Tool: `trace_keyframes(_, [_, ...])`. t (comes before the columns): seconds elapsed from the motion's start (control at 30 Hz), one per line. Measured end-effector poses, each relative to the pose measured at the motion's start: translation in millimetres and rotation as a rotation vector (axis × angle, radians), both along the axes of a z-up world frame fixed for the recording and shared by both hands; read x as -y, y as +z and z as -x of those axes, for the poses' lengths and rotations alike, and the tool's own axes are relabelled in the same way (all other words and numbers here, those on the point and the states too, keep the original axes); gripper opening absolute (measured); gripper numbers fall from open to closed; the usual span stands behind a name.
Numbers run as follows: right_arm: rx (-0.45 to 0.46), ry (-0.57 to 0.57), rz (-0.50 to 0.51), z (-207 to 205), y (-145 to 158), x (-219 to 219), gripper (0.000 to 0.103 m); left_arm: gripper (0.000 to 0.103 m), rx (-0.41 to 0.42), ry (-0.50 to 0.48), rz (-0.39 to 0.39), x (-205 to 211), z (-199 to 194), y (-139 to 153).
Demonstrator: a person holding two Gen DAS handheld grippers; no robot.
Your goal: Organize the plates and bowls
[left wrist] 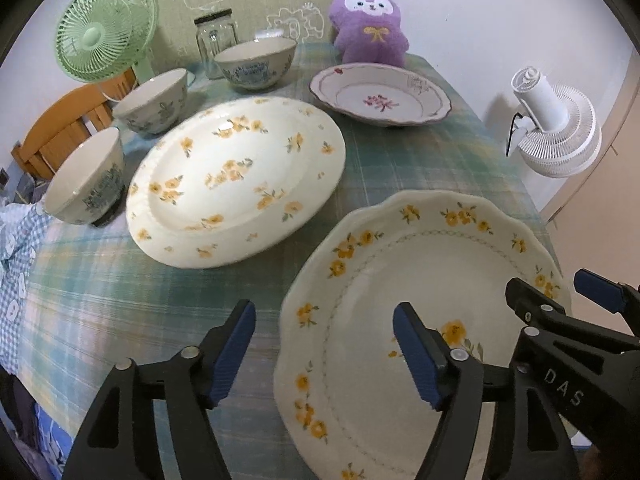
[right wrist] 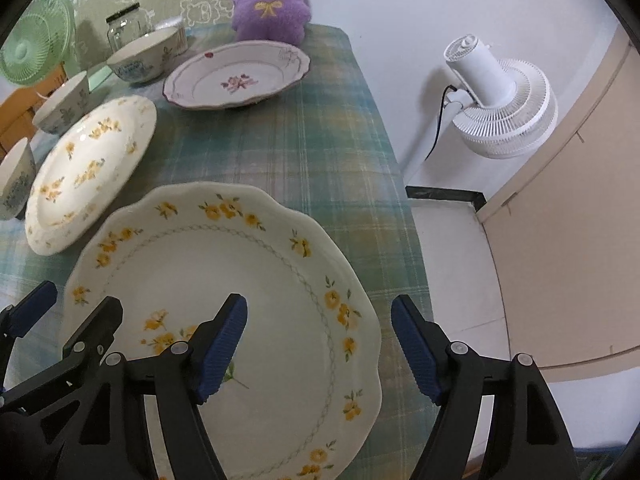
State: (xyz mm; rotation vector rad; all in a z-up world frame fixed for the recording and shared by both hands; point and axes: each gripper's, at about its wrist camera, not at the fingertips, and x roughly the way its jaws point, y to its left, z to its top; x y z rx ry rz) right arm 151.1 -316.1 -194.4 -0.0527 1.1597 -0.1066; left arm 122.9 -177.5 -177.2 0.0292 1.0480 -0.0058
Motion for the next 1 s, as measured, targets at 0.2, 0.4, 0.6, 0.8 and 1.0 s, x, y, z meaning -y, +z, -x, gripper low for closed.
trace_keyframes(0.2, [0.06,-0.002,-0.013,8.3,26.4,-7.2,0.077,0.081,0.051,-0.02,0.007,-11.1,5.2,22.3])
trace_keyframes(0.4, [0.102,-0.012,-0.044,14.4,51.5,-18.5,0.077,0.081,0.1,-0.038,0.01,-25.3,12.1,46.1])
trace_keyframes(0.6, [0.137,-0.011,-0.068,21.6,73.8,-39.5,0.077,0.081,0.14,-0.041,0.005,-47.3,17.6,65.3])
trace_keyframes(0.8, [0.171,-0.006,-0.061,28.8,94.1,-65.2,0.077,0.081,0.159,-0.038,0.009,-72.2,20.0,80.5])
trace_keyframes(1.0, [0.217,-0.021,-0.053,34.2,115.2,-92.9,0.077,0.081,0.201,-0.048,0.032,-101.0,24.2,96.1])
